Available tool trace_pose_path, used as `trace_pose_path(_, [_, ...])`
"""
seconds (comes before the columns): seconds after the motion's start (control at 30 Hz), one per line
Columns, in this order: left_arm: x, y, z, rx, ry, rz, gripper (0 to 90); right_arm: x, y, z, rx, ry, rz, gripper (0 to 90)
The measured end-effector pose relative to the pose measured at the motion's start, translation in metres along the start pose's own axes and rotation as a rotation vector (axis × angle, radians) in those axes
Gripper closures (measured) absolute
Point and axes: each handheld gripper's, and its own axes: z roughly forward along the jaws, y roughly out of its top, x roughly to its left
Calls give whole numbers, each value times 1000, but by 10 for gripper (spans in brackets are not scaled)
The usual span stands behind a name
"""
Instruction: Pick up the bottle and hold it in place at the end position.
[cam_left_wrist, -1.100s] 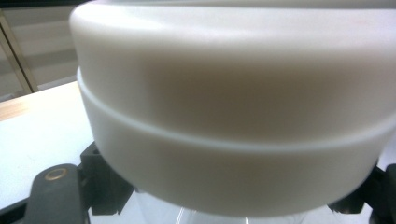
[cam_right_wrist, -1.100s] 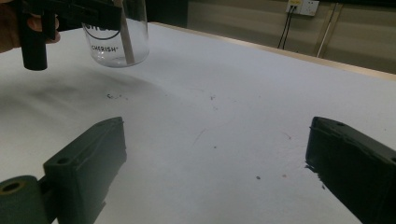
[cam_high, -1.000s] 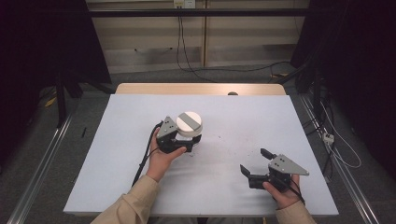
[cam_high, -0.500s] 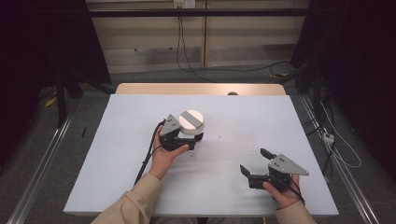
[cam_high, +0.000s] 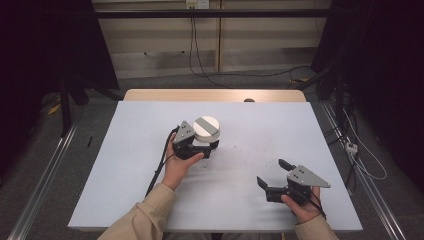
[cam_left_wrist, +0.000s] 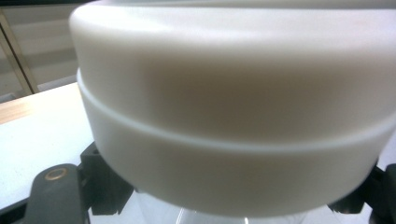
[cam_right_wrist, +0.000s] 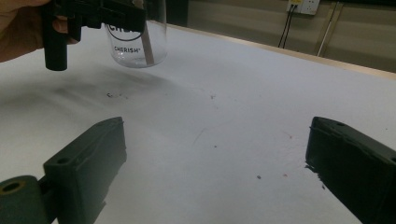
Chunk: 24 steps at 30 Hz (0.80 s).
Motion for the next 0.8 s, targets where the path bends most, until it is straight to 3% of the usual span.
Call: trace_pose_path(0.8, [4,-5,14,24,9,11,186,0,0,1,5,3,2,46])
